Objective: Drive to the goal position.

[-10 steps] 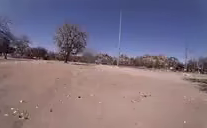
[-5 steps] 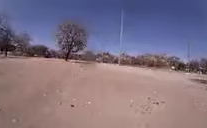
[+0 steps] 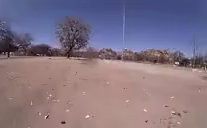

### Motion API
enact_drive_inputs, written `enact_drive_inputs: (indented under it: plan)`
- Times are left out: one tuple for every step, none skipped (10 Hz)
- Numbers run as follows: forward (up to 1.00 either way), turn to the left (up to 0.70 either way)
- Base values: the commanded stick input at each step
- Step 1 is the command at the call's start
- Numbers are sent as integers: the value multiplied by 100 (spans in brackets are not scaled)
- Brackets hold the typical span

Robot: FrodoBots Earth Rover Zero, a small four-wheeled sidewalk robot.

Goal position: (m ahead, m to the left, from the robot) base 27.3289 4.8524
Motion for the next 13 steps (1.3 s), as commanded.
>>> enact_drive_inputs:
  plan:
    - [100,0]
    - [100,0]
    - [100,0]
    - [100,0]
    - [100,0]
    - [100,0]
    - [100,0]
    - [100,0]
    - [100,0]
    - [100,0]
    - [100,0]
    - [100,0]
    - [100,-27]
